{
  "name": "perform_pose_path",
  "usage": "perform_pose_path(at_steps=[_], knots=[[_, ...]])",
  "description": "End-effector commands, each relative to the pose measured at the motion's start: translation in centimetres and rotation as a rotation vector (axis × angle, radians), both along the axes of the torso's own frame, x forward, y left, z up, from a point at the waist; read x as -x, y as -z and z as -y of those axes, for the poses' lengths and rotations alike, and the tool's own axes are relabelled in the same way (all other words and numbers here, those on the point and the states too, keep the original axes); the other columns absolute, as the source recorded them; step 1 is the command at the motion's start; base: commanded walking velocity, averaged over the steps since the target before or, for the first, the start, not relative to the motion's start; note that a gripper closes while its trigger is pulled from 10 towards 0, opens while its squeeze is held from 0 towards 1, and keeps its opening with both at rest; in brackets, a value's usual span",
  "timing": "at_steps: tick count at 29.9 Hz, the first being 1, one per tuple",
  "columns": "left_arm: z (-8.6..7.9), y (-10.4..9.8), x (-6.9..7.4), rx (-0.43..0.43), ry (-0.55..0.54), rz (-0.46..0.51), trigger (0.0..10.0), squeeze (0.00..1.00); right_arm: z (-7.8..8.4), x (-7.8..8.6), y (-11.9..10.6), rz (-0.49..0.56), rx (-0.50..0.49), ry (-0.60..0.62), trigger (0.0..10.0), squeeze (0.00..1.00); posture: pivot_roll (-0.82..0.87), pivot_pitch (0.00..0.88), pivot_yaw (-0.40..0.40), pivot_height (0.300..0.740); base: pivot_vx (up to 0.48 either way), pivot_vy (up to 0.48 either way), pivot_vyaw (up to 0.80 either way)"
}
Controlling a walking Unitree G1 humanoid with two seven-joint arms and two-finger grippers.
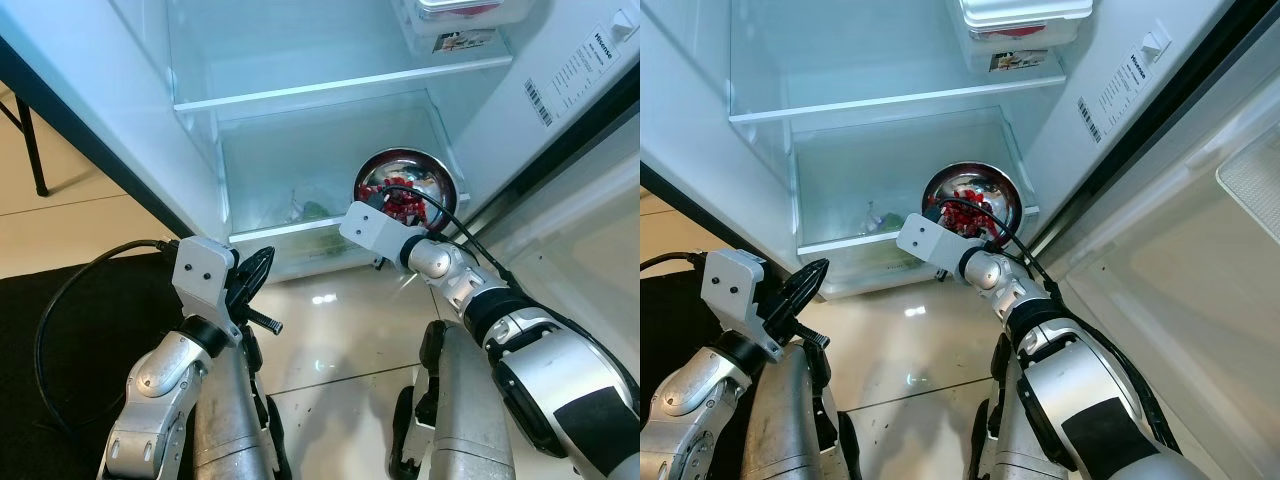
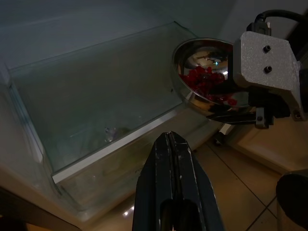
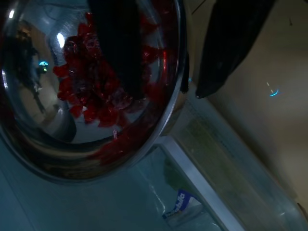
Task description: Restocking fridge
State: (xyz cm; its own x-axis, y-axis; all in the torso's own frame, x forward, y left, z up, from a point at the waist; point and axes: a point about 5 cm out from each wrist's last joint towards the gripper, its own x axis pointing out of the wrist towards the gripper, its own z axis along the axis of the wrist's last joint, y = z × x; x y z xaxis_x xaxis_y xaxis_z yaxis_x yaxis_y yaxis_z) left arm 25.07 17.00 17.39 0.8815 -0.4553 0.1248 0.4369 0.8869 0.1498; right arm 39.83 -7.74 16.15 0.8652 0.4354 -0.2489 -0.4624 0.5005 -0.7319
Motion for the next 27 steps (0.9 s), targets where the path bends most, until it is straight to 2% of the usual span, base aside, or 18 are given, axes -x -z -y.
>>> perform_pose_path(at_steps=[1,6,7,8,9,20,27], knots=[[0.1,0.3,0.4,-0.019,0.017,-0.021,10.0,0.00,0.2,0.1,0.4,-0.004,0.005,0.010,10.0,1.00,0.27,0.529,-0.060,0.395,0.000,0.000,0.00],[0.1,0.2,0.4,-0.019,0.019,-0.020,10.0,0.00,0.3,-0.1,-0.1,0.016,0.000,0.013,10.0,1.00,0.26,0.526,-0.061,0.395,0.000,0.000,0.00],[0.2,0.2,0.4,-0.019,0.019,-0.020,10.0,0.00,0.3,-0.1,-0.3,0.027,0.000,0.013,10.0,0.94,0.26,0.519,-0.061,0.395,0.000,0.000,0.00],[0.2,0.2,0.3,-0.019,0.019,-0.020,10.0,0.00,0.3,-0.2,-0.5,0.040,-0.002,0.014,10.0,0.72,0.26,0.519,-0.063,0.395,0.000,0.000,0.00],[0.3,0.1,0.2,-0.016,0.022,-0.018,10.0,0.00,0.3,-0.4,-1.2,0.075,0.006,0.014,10.0,0.00,0.26,0.519,-0.063,0.395,0.000,0.000,0.00],[0.6,0.1,0.2,-0.010,0.030,-0.016,10.0,0.00,0.2,-0.7,-2.3,0.204,0.108,0.010,10.0,0.00,0.25,0.518,-0.067,0.395,0.000,0.000,0.00],[0.7,0.1,0.2,-0.010,0.036,-0.018,10.0,0.00,0.2,-0.8,-2.8,0.235,0.081,0.023,10.0,0.00,0.25,0.521,-0.066,0.395,0.000,0.000,0.00]])
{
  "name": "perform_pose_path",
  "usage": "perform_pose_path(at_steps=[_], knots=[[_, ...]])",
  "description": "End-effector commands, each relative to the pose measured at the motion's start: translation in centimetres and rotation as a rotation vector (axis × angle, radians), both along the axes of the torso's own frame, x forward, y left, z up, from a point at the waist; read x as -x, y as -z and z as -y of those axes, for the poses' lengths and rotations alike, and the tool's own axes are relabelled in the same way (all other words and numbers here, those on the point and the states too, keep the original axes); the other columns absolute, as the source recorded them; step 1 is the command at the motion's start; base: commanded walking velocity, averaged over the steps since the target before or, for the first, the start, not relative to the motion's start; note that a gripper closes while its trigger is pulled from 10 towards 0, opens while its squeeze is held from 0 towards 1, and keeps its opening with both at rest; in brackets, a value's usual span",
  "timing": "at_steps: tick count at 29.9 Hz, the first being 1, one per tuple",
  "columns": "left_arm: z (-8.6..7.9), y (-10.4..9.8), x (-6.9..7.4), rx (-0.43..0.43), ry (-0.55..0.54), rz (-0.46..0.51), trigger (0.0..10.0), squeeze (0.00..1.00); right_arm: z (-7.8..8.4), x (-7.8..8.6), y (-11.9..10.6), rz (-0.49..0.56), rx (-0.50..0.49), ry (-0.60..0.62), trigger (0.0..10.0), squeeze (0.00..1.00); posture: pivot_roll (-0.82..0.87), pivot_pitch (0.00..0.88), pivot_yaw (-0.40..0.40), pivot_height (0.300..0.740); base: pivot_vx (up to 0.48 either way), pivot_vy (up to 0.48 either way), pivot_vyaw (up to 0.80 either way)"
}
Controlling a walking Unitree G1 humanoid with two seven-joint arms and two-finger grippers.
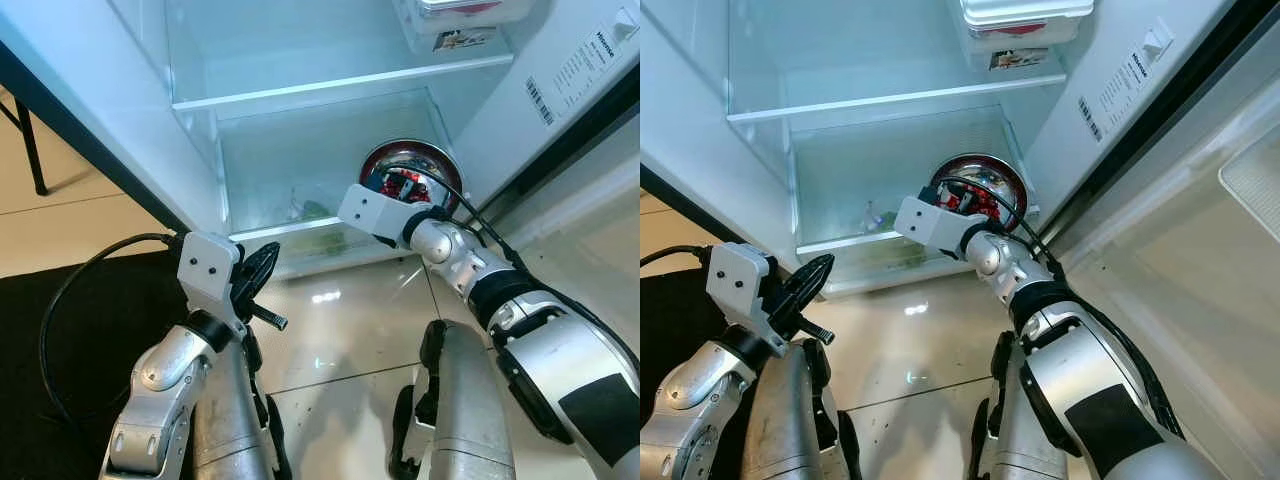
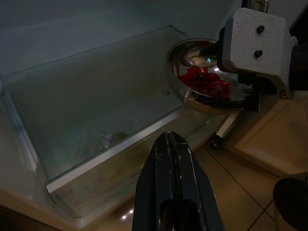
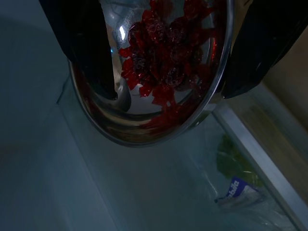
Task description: Restocking fridge
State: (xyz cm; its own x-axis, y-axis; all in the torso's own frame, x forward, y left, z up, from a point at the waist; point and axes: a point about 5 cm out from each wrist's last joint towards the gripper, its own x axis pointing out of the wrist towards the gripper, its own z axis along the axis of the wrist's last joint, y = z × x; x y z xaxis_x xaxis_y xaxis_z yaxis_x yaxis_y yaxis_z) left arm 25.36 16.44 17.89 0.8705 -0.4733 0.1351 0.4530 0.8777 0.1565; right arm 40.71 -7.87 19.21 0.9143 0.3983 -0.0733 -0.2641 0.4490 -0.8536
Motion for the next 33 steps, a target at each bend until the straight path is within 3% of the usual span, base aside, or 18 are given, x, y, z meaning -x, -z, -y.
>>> perform_pose_path(at_steps=[1,8,14,19,22,23,24,26,33], knots=[[0.2,0.6,0.5,-0.009,0.016,-0.030,10.0,0.00,0.1,0.1,0.1,0.009,-0.007,-0.003,10.0,0.00,0.25,0.521,-0.067,0.395,0.000,0.000,0.00],[0.5,0.8,0.5,0.002,0.020,-0.032,10.0,0.00,-0.4,-0.2,-1.8,0.057,-0.124,-0.026,10.0,0.00,0.24,0.516,-0.065,0.395,0.000,0.000,0.00],[0.9,0.9,0.4,0.007,0.028,-0.034,10.0,0.00,-0.8,-0.2,-2.7,0.032,-0.225,-0.060,10.0,0.00,0.23,0.517,-0.069,0.395,0.000,0.000,0.00],[1.0,0.9,0.3,0.013,0.030,-0.031,10.0,0.00,-1.2,0.0,-2.6,-0.069,-0.319,-0.122,10.0,0.00,0.23,0.508,-0.068,0.395,0.000,0.000,0.00],[1.2,1.1,0.2,0.014,0.033,-0.032,10.0,0.00,-1.3,0.1,-2.3,-0.188,-0.442,-0.178,10.0,0.00,0.21,0.499,-0.071,0.395,0.000,0.000,0.00],[1.2,1.1,0.2,0.016,0.034,-0.030,10.0,0.00,-1.3,0.3,-2.2,-0.244,-0.487,-0.218,1.8,0.00,0.21,0.498,-0.072,0.395,0.000,0.000,0.00],[1.1,1.0,0.1,0.018,0.032,-0.027,10.0,0.00,-1.3,0.4,-2.1,-0.305,-0.525,-0.265,0.0,0.00,0.20,0.497,-0.073,0.395,0.000,0.000,0.00],[1.0,1.0,0.0,0.020,0.029,-0.023,10.0,0.00,-1.1,0.6,-2.0,-0.359,-0.544,-0.314,0.0,0.00,0.20,0.495,-0.071,0.395,0.000,0.000,0.00],[0.6,1.3,0.6,0.015,0.011,-0.032,10.0,0.00,0.6,1.1,-0.2,-0.453,-0.459,-0.359,0.0,0.00,0.19,0.488,-0.069,0.395,0.000,0.000,0.00]])
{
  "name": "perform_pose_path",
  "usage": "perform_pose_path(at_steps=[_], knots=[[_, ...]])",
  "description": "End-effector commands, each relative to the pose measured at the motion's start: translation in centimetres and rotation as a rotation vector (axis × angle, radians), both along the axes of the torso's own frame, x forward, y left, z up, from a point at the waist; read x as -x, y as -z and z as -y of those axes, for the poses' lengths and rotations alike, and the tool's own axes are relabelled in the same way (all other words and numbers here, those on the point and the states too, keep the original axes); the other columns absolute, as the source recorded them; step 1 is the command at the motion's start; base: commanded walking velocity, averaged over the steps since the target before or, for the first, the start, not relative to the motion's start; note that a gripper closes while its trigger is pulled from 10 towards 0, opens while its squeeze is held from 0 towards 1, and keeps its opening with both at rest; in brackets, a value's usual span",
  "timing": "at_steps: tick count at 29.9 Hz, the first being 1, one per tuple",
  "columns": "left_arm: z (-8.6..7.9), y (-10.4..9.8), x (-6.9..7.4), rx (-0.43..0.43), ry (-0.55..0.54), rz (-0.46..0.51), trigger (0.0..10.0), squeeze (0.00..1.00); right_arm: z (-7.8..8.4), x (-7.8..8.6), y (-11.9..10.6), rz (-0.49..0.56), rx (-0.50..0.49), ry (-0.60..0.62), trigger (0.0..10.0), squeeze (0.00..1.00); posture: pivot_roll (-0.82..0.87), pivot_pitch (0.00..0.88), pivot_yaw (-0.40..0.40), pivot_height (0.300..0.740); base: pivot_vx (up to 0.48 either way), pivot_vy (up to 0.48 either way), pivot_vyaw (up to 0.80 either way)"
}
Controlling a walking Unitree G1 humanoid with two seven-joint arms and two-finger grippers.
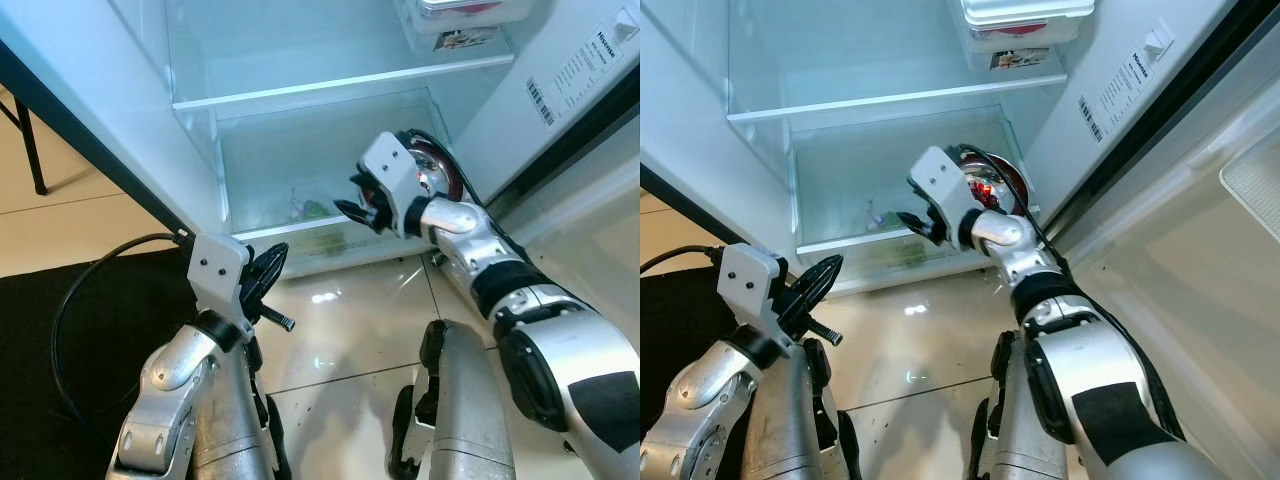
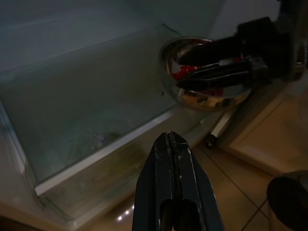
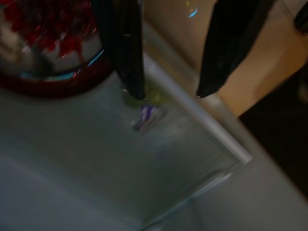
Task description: Restocking fridge
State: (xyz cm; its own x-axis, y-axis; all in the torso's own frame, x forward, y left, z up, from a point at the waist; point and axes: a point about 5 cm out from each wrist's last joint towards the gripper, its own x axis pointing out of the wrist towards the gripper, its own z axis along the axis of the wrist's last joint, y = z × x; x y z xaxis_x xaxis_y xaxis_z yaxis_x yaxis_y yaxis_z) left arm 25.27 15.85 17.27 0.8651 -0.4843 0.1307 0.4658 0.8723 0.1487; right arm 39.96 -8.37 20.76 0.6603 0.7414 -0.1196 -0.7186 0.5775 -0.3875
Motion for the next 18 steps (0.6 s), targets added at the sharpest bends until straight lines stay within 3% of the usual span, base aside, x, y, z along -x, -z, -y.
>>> perform_pose_path(at_steps=[1,7,11,17,18], knots=[[-0.3,1.0,0.8,-0.002,-0.007,-0.031,10.0,0.00,1.1,0.7,2.1,-0.080,0.035,-0.057,0.0,0.00,0.20,0.482,-0.070,0.395,0.000,0.000,0.00],[-0.8,1.0,1.4,-0.008,-0.014,-0.039,10.0,0.00,3.1,1.5,3.2,-0.170,0.047,-0.146,0.0,0.00,0.20,0.475,-0.067,0.395,0.000,0.000,0.00],[-1.1,1.1,1.6,-0.016,-0.013,-0.043,10.0,0.00,4.3,2.2,4.2,-0.232,0.124,-0.230,0.0,0.00,0.20,0.474,-0.064,0.395,0.000,0.000,0.00],[-1.2,1.0,1.7,-0.024,-0.011,-0.041,10.0,0.00,6.2,3.4,6.4,-0.312,0.342,-0.290,0.0,0.00,0.20,0.473,-0.061,0.395,0.000,0.000,0.00],[-1.2,1.0,1.7,-0.026,-0.010,-0.040,10.0,0.00,6.5,3.6,7.0,-0.322,0.394,-0.280,3.1,0.00,0.20,0.475,-0.059,0.395,0.000,0.000,0.00]])
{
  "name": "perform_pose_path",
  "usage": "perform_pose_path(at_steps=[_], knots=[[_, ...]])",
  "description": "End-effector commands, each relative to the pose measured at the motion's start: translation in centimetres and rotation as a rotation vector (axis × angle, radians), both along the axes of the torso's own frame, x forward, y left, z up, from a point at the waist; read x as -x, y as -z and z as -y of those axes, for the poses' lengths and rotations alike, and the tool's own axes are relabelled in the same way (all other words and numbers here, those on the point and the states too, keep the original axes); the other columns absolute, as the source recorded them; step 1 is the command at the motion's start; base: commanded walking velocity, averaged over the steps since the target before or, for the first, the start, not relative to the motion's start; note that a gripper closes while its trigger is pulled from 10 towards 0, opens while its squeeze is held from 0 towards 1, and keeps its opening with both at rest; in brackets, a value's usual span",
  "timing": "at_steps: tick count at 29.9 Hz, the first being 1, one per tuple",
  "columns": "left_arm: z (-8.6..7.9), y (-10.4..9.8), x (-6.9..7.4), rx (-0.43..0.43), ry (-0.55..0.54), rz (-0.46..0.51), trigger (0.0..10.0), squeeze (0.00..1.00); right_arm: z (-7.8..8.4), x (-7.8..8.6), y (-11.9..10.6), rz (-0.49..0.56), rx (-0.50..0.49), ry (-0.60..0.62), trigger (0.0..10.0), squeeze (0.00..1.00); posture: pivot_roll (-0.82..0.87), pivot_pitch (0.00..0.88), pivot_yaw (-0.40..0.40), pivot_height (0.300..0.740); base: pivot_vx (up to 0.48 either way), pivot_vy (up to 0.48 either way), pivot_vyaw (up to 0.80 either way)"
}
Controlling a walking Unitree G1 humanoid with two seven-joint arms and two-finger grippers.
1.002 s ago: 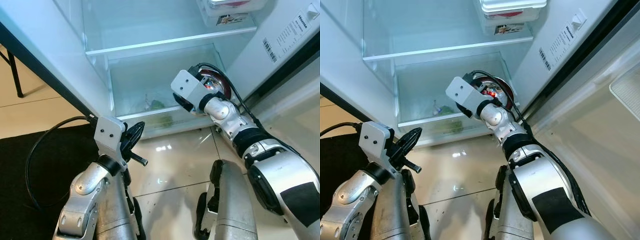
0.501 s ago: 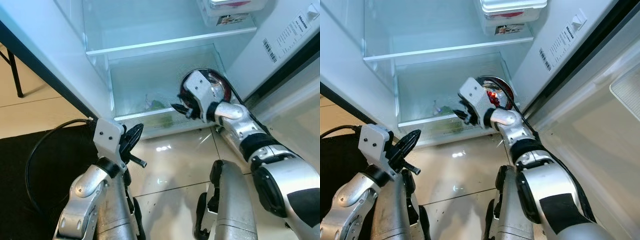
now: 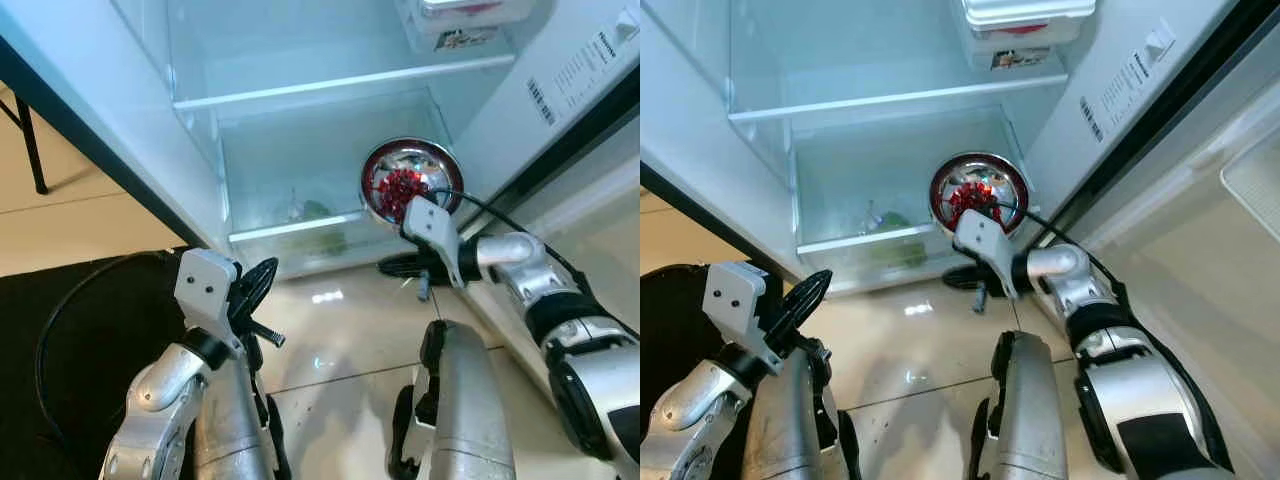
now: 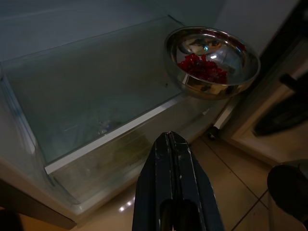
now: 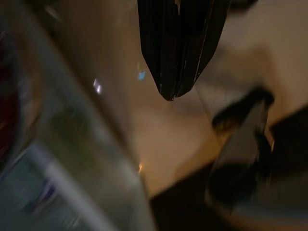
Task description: Restocking fridge
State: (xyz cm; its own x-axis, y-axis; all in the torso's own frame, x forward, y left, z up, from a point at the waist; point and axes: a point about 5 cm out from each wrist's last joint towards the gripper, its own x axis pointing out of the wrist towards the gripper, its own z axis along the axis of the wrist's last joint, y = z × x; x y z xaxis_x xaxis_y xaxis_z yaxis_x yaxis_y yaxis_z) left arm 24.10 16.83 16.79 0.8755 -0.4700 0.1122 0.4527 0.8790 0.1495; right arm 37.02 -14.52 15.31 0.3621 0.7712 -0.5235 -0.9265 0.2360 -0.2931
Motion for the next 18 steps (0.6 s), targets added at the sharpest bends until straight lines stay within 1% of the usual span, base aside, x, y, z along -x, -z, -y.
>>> perform_pose_path(at_steps=[1,2,3,4,6,7,9,12,13,15,17,18], knots=[[-0.2,0.5,0.6,-0.018,0.009,-0.023,10.0,0.00,0.6,0.8,2.1,-0.030,0.108,-0.006,6.2,0.00,0.20,0.474,-0.059,0.395,0.000,0.000,0.00],[-0.2,0.5,0.6,-0.018,0.009,-0.023,10.0,0.00,0.6,0.8,2.1,-0.030,0.108,-0.006,6.2,0.00,0.20,0.474,-0.059,0.395,0.000,0.000,0.00],[-0.2,0.4,0.6,-0.019,0.010,-0.022,10.0,0.00,0.7,0.7,2.5,-0.005,0.140,0.021,10.0,0.00,0.20,0.473,-0.057,0.395,0.000,0.000,0.00],[-0.2,0.4,0.5,-0.021,0.011,-0.020,10.0,0.00,0.6,0.3,2.6,0.076,0.180,0.093,10.0,0.00,0.20,0.474,-0.056,0.395,0.000,0.000,0.00],[-0.2,0.4,0.5,-0.023,0.011,-0.020,10.0,0.00,0.6,0.0,2.5,0.124,0.198,0.136,10.0,0.00,0.20,0.474,-0.055,0.395,0.000,0.000,0.00],[-0.2,0.4,0.5,-0.023,0.011,-0.020,10.0,0.00,0.6,0.0,2.5,0.124,0.198,0.136,10.0,0.00,0.20,0.474,-0.055,0.395,0.000,0.000,0.00],[-0.3,0.3,0.5,-0.025,0.012,-0.019,10.0,0.00,0.7,-0.9,2.0,0.216,0.221,0.250,10.0,0.00,0.20,0.474,-0.051,0.395,0.000,0.000,0.00],[-0.3,0.2,0.4,-0.028,0.014,-0.018,10.0,0.00,1.0,-1.7,1.2,0.314,0.251,0.351,10.0,0.00,0.20,0.474,-0.051,0.395,0.000,0.000,0.00],[-0.3,0.2,0.4,-0.029,0.016,-0.017,10.0,0.00,1.2,-2.1,0.6,0.367,0.257,0.412,10.0,0.00,0.20,0.476,-0.050,0.395,0.000,0.000,0.00],[-0.3,0.2,0.4,-0.029,0.016,-0.017,10.0,0.00,1.3,-2.2,0.5,0.376,0.257,0.425,10.0,0.00,0.20,0.476,-0.050,0.395,0.000,0.000,0.00],[-0.3,0.1,0.4,-0.030,0.017,-0.016,10.0,0.00,1.5,-2.5,0.0,0.426,0.278,0.457,10.0,0.00,0.21,0.477,-0.048,0.395,0.000,0.000,0.00],[-0.3,0.1,0.4,-0.030,0.017,-0.015,10.0,0.00,1.6,-2.6,-0.3,0.442,0.267,0.476,10.0,0.00,0.21,0.477,-0.048,0.395,0.000,0.000,0.00]])
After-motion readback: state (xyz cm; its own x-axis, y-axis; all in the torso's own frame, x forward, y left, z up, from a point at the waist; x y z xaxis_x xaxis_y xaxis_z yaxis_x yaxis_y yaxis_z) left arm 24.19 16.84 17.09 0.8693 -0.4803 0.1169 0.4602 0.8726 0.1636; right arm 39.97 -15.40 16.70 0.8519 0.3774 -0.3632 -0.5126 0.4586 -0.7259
